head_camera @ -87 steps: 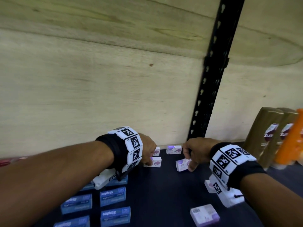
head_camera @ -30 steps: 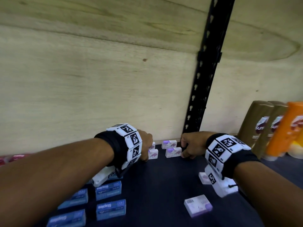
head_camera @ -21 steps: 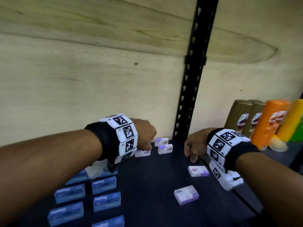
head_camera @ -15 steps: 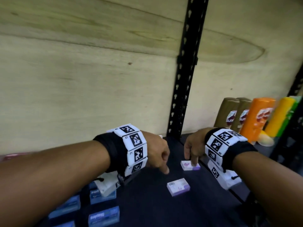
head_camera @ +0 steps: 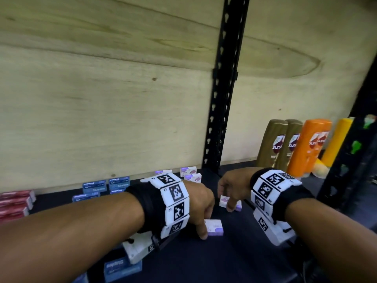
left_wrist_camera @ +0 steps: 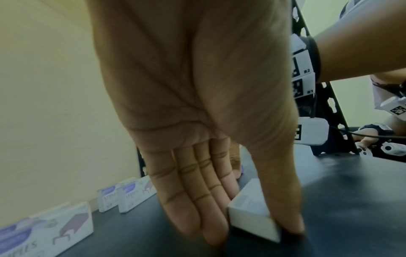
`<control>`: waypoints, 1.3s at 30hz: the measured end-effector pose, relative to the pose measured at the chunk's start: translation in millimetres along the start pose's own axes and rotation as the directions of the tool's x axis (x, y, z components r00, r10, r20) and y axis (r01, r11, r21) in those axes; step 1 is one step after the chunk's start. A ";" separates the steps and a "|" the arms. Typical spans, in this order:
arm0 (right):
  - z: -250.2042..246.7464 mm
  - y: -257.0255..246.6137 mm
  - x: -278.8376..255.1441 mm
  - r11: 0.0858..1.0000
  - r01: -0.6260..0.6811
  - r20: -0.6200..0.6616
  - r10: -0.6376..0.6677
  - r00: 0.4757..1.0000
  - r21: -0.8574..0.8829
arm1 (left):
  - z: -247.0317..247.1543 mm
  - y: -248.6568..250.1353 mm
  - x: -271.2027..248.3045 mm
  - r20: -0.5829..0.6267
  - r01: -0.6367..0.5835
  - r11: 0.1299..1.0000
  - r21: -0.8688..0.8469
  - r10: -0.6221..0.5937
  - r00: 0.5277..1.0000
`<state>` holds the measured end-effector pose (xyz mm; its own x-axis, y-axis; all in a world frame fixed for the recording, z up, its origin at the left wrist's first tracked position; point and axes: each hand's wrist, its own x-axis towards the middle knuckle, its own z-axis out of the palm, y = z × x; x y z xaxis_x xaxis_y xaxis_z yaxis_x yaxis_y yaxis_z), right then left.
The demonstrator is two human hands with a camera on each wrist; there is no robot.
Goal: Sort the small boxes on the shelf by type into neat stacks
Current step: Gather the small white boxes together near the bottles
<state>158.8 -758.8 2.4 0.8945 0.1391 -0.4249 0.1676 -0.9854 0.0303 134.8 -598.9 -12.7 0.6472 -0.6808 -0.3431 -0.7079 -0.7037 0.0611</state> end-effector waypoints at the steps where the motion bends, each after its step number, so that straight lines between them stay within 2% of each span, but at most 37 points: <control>1: 0.1 0.4 -0.3 1.000 0.010 -0.010 -0.009 1.000 0.019 | -1.8 -3.5 -1.4 0.016 -0.006 1.000 -0.002 0.006 1.000; 7: 2.5 5.5 7.9 0.933 0.044 -0.069 -0.020 0.997 0.358 | -2.8 -27.9 -8.9 0.013 0.012 0.999 -0.035 -0.011 1.000; 12: 2.5 2.6 11.3 0.863 0.073 -0.102 -0.025 0.995 0.501 | -1.9 -41.5 -16.4 0.001 0.001 0.999 -0.052 -0.001 1.000; 14: 2.2 3.4 10.8 0.884 0.077 -0.088 -0.041 0.995 0.460 | -2.5 -43.5 -19.0 0.011 -0.029 0.996 -0.081 0.030 0.999; 18: -2.2 5.4 4.5 0.965 0.047 -0.060 -0.033 0.998 0.257 | -3.4 -44.3 -23.4 -0.014 -0.073 0.995 -0.073 0.072 0.997; 22: -1.2 5.8 4.7 0.993 0.019 -0.075 -0.010 0.997 0.120 | -4.9 -34.2 -29.4 -0.076 -0.085 0.995 0.044 0.088 0.993; 27: 1.2 7.4 8.8 0.994 0.025 -0.069 -0.018 0.997 0.106 | -5.0 -19.6 -34.5 -0.060 -0.050 0.996 0.067 0.054 0.997; 34: 2.8 4.4 8.2 0.990 0.066 -0.116 -0.051 0.992 0.122 | 0.5 -26.2 -37.7 -0.013 0.003 0.999 -0.054 -0.003 1.000; 39: 0.8 -1.6 10.6 0.989 0.091 -0.160 -0.072 0.984 0.116 | -0.2 -39.6 -35.5 -0.082 -0.048 0.999 -0.013 0.047 0.996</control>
<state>167.7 -755.9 -2.9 0.9348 0.2238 -0.2756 0.1995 -0.9733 -0.1135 140.0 -546.8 -2.8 0.6340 -0.7276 -0.2618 -0.7347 -0.6724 0.0896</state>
